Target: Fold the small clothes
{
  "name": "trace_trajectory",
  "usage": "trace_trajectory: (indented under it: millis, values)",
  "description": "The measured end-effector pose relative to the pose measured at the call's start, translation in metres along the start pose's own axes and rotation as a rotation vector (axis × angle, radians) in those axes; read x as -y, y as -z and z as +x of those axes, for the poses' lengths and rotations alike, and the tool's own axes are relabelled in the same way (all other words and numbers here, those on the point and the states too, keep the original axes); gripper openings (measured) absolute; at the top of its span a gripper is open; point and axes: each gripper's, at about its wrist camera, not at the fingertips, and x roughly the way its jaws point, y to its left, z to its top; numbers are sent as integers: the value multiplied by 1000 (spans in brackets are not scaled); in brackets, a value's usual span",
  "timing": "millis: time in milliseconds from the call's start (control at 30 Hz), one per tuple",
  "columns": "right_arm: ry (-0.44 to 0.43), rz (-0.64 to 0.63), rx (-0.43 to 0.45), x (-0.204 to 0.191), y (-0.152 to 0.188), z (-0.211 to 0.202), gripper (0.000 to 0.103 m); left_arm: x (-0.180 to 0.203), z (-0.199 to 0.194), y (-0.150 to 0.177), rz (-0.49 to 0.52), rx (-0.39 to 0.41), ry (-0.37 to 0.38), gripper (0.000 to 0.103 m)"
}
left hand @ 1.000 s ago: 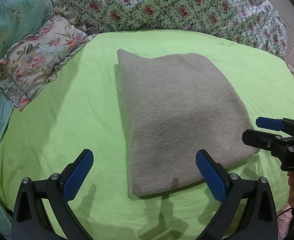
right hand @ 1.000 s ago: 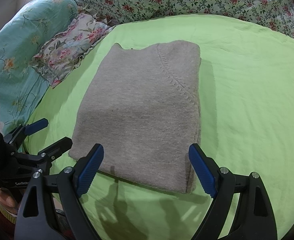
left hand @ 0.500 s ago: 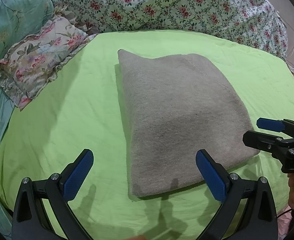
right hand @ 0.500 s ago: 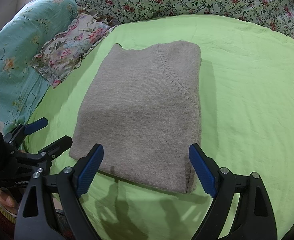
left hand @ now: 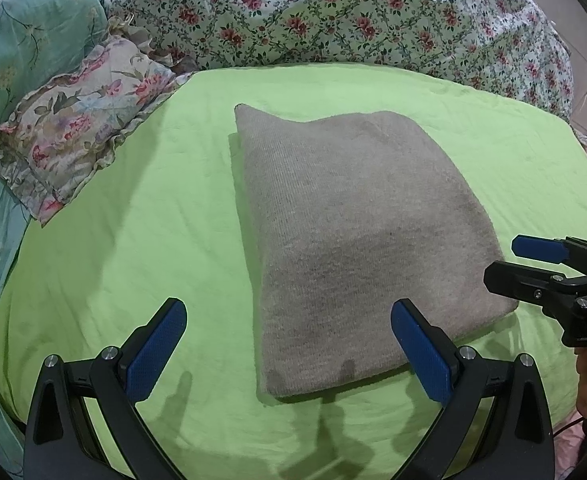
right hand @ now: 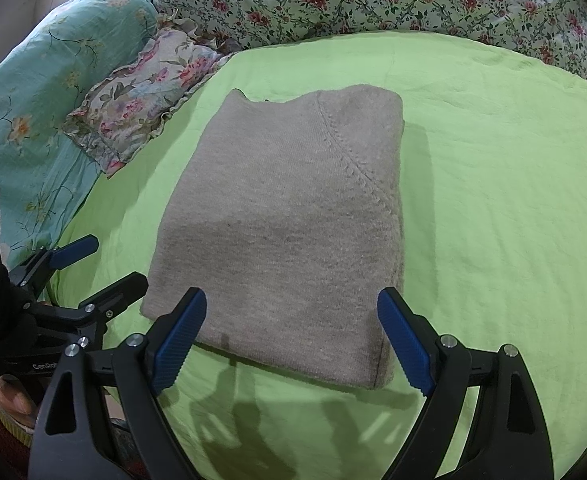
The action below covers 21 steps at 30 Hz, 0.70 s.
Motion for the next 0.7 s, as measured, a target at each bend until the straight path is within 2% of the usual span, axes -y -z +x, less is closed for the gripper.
trace_trajectory:
  millis: [700]
  values:
    - [-3,2,5,0,-3,-2,88,-2,0,-4,-9,5,-10,102]
